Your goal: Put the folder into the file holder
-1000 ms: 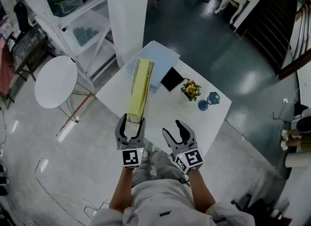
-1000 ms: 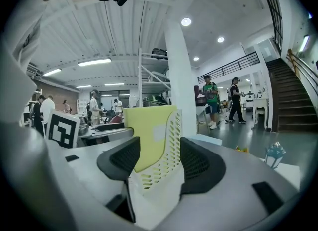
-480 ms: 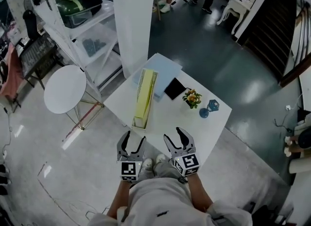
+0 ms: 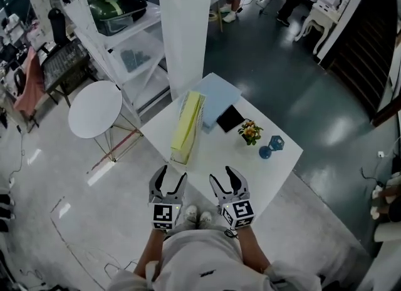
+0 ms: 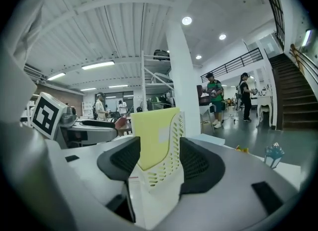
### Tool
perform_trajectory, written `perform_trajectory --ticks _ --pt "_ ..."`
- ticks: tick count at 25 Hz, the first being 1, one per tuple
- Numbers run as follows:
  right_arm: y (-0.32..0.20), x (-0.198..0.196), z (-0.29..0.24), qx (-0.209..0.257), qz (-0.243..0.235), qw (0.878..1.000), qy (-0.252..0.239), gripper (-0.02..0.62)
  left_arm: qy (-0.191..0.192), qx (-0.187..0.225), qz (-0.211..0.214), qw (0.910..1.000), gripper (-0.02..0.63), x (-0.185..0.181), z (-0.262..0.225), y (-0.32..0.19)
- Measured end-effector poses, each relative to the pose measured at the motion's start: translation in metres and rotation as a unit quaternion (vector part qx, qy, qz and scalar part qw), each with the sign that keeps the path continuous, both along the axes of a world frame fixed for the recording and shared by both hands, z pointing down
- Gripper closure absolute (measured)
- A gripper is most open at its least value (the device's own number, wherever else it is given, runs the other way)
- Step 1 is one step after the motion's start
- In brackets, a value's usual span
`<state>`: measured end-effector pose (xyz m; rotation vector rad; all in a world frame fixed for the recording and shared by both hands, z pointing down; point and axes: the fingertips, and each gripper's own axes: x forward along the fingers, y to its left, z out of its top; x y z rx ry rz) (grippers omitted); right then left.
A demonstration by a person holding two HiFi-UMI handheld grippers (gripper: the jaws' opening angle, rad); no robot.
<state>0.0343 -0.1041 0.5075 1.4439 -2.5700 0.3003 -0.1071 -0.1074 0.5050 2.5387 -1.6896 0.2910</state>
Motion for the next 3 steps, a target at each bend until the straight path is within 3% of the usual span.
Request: perform_trajectory --ticks 3 --pt "0.0014 0.0116 -0.0047 0.003 -0.010 1.000 -0.008 0.345 -0.004 0.003 -0.007 1.0000 0.322 0.0145 -0.0058 0.0020"
